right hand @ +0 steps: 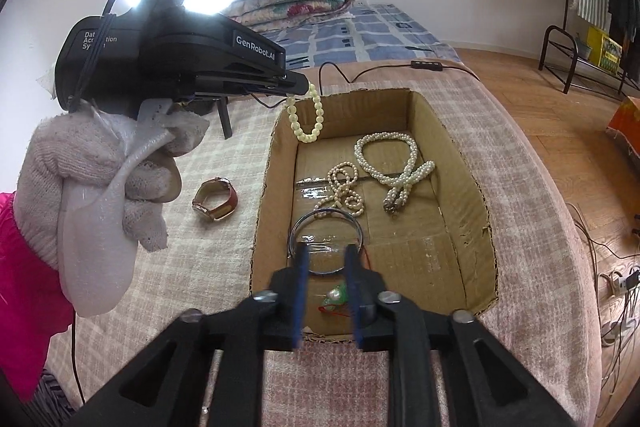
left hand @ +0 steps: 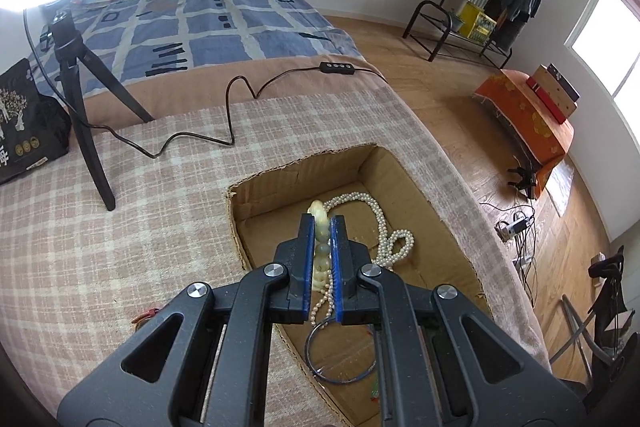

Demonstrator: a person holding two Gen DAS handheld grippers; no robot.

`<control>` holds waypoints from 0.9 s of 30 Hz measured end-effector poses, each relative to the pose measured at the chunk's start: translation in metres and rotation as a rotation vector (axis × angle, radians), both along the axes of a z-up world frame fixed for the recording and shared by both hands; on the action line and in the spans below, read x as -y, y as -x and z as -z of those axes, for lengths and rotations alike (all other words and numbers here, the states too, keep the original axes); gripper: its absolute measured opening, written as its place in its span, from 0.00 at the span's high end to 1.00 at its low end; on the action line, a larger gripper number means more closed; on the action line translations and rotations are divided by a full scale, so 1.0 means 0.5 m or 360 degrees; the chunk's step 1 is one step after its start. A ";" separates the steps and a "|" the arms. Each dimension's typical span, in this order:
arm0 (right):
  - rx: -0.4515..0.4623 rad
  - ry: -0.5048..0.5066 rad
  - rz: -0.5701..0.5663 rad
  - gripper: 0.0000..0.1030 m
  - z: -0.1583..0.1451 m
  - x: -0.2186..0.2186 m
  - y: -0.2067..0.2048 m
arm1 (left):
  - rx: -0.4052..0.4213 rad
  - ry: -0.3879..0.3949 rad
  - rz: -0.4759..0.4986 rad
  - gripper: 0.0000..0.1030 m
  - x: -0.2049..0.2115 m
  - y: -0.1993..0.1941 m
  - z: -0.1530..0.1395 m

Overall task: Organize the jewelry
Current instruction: 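Open both tools to drop the bracelet and earring into the box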

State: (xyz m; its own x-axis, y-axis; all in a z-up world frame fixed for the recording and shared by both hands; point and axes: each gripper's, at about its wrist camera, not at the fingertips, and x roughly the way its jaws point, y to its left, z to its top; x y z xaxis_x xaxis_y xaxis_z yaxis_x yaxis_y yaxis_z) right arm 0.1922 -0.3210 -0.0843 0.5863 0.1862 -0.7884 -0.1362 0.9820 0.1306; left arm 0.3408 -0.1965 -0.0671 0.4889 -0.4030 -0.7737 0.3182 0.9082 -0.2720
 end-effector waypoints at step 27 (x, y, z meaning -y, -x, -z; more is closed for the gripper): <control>0.0147 0.0121 -0.0064 0.16 -0.050 -0.042 0.045 | 0.0126 -0.0078 -0.0061 0.48 -0.085 0.064 -0.077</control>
